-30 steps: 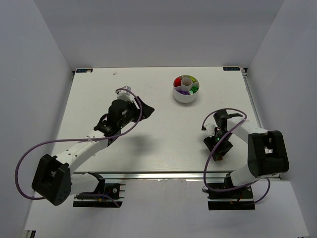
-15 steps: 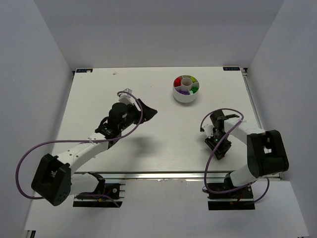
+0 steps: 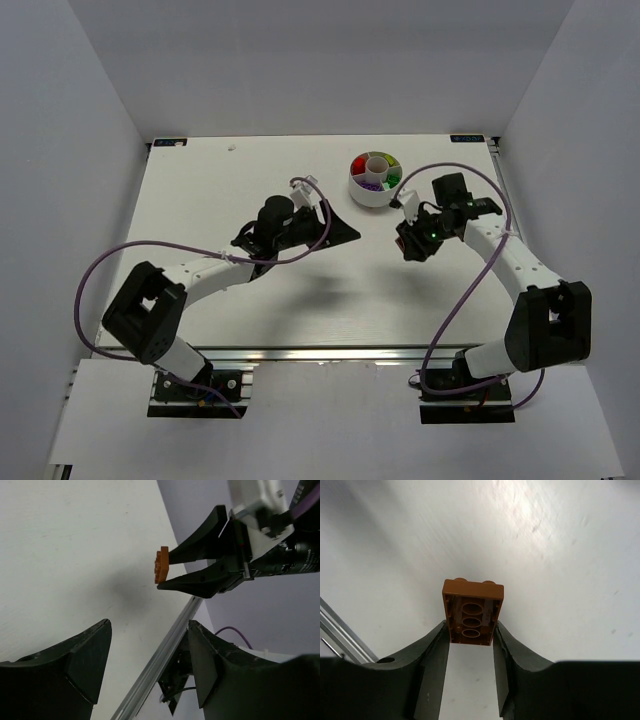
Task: Sort the legos into containers by color
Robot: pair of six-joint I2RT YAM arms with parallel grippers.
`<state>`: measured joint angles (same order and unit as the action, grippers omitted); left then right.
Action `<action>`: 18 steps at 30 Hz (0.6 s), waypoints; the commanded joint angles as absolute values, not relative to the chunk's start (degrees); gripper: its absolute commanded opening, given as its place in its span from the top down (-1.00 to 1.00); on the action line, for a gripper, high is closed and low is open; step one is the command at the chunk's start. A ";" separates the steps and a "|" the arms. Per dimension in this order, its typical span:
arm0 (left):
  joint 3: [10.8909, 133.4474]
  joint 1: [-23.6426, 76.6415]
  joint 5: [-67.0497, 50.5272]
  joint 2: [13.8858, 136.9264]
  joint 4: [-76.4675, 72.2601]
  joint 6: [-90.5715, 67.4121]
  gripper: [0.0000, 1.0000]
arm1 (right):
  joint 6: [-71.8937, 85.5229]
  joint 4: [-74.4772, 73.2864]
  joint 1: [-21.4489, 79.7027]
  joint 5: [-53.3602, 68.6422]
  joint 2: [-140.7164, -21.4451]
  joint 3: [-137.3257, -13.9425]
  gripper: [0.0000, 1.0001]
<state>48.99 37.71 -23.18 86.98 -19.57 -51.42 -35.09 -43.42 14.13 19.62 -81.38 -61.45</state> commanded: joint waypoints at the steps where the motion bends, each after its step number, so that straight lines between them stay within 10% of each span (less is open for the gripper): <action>1: 53.69 38.84 -27.68 88.85 -23.90 -52.91 -0.45 | -37.35 -41.93 15.11 29.44 -80.07 -66.18 0.88; 18: 62.05 41.40 -29.00 97.73 -21.97 -52.73 -0.34 | -34.37 -37.18 21.88 31.82 -77.87 -68.91 0.93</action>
<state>59.92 41.06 -28.01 97.86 -22.85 -53.45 -34.92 -39.33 21.30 30.24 -80.16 -66.22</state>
